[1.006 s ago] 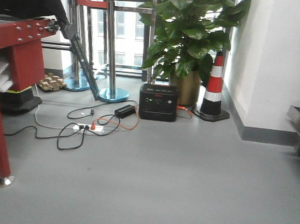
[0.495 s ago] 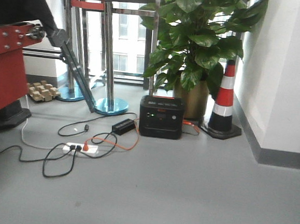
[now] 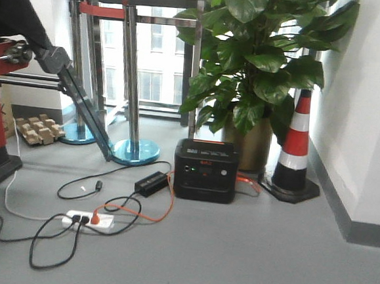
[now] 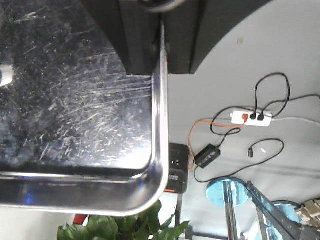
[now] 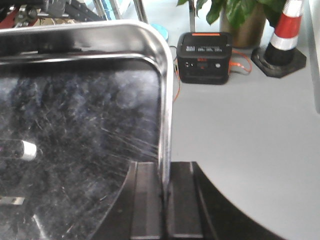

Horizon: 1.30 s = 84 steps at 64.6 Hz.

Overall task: Stack silver trays without gaps
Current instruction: 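Drive past the plant and cone, turning toward another bin shelf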

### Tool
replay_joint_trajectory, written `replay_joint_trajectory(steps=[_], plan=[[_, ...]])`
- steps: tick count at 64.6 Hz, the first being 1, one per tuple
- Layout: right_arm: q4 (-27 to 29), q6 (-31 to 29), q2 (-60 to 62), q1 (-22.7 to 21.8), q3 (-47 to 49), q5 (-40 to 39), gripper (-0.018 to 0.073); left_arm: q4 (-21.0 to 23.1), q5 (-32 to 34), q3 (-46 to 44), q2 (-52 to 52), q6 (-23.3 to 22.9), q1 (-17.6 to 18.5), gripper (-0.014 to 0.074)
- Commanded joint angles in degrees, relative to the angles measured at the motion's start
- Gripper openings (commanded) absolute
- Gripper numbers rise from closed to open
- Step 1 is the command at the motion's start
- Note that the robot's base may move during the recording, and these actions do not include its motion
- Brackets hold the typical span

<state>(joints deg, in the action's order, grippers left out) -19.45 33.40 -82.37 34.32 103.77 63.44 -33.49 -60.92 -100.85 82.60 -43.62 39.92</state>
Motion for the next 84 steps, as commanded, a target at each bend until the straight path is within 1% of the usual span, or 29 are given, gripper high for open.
replay_joint_trajectory(steps=[1,84], plan=[[-0.9,-0.5,0.7,0.1,0.1,-2.5,-0.0078,-1.8,0.8,-0.5,-0.3,0.1,0.4,-0.0017],[-0.9,-0.5,0.7,0.1,0.1,-2.7,-0.0078,-2.0,0.8,-0.5,-0.3,0.1,0.3,-0.0017]])
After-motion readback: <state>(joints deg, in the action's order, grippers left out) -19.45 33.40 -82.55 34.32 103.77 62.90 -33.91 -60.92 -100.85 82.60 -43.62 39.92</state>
